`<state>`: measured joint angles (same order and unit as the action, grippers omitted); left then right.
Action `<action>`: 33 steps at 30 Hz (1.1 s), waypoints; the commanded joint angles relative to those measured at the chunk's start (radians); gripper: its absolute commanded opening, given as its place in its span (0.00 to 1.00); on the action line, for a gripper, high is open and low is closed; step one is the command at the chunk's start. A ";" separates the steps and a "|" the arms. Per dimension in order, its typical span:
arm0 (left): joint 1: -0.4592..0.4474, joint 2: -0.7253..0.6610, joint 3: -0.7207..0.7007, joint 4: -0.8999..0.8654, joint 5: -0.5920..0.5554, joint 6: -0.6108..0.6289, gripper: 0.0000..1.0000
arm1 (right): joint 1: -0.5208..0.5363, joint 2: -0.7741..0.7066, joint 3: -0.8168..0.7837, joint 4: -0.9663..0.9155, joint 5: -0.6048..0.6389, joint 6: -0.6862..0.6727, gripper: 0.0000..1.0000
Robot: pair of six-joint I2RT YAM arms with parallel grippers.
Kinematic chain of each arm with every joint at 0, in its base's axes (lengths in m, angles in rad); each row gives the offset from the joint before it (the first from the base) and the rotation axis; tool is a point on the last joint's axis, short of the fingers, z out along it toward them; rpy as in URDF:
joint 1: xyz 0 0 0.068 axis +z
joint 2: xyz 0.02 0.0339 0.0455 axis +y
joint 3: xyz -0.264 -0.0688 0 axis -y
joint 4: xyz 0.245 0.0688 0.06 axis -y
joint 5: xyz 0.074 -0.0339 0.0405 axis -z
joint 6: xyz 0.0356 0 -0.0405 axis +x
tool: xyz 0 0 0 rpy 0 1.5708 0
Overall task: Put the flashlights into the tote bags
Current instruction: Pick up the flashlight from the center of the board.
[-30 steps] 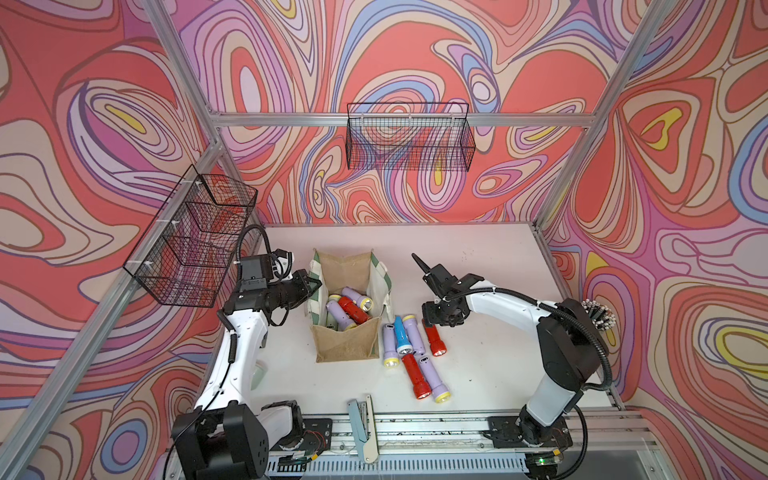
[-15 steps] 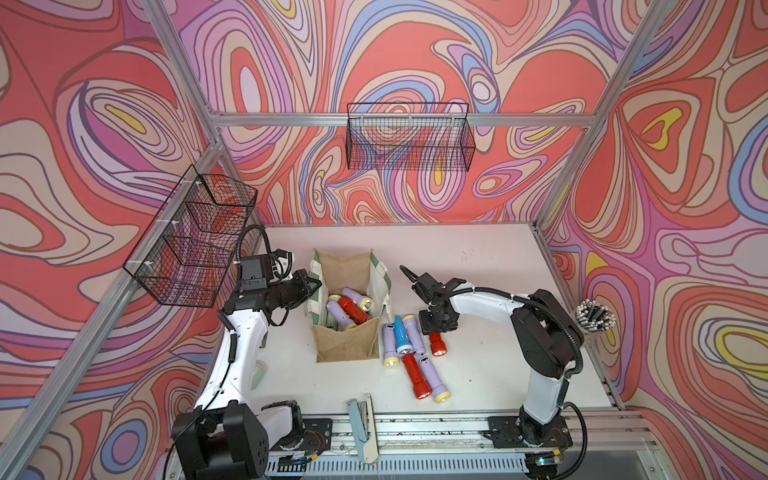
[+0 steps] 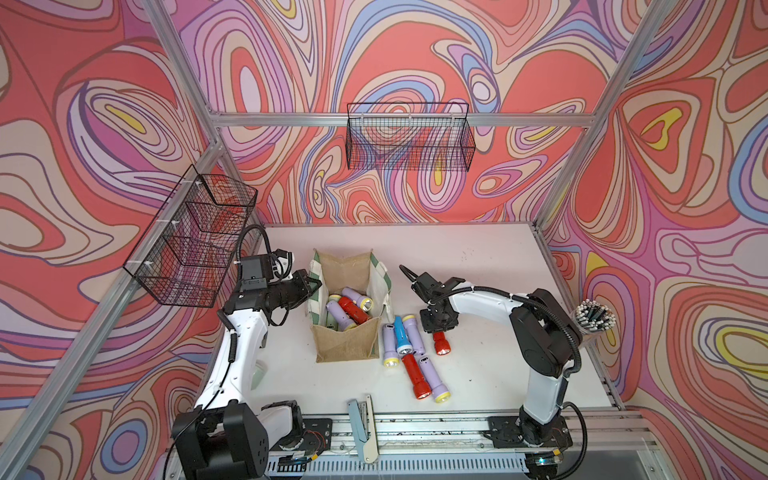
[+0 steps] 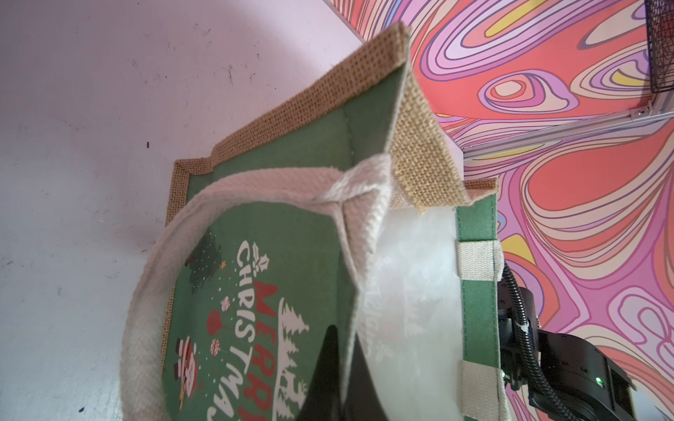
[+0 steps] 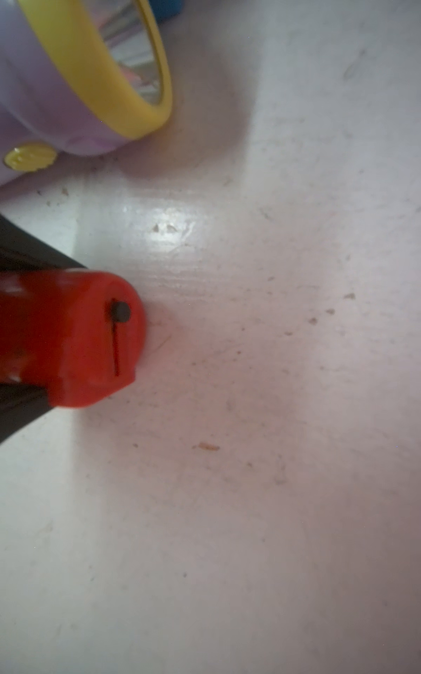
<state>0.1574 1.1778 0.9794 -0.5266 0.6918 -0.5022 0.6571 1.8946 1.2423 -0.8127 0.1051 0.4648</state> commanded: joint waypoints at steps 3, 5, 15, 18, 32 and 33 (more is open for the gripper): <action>0.004 0.007 0.001 0.010 0.011 0.003 0.00 | 0.000 0.016 0.080 -0.130 0.210 -0.064 0.26; 0.005 0.006 0.003 0.010 0.013 0.003 0.00 | -0.001 0.015 0.124 -0.173 0.294 -0.093 0.25; 0.005 0.010 0.006 0.011 0.018 0.000 0.00 | -0.002 -0.066 0.392 -0.243 0.352 -0.174 0.24; 0.005 0.013 0.008 0.013 0.023 -0.002 0.00 | -0.002 -0.089 0.502 -0.240 0.296 -0.203 0.23; 0.004 0.027 0.001 0.024 0.019 -0.007 0.00 | 0.039 -0.176 0.626 0.199 -0.311 -0.203 0.22; 0.005 0.028 -0.001 0.029 0.021 -0.010 0.00 | 0.052 -0.172 0.613 0.242 -0.309 -0.199 0.22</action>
<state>0.1581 1.1946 0.9794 -0.5175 0.7071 -0.5037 0.6762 1.7363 1.8904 -0.7544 -0.0727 0.2581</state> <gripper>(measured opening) 0.051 0.384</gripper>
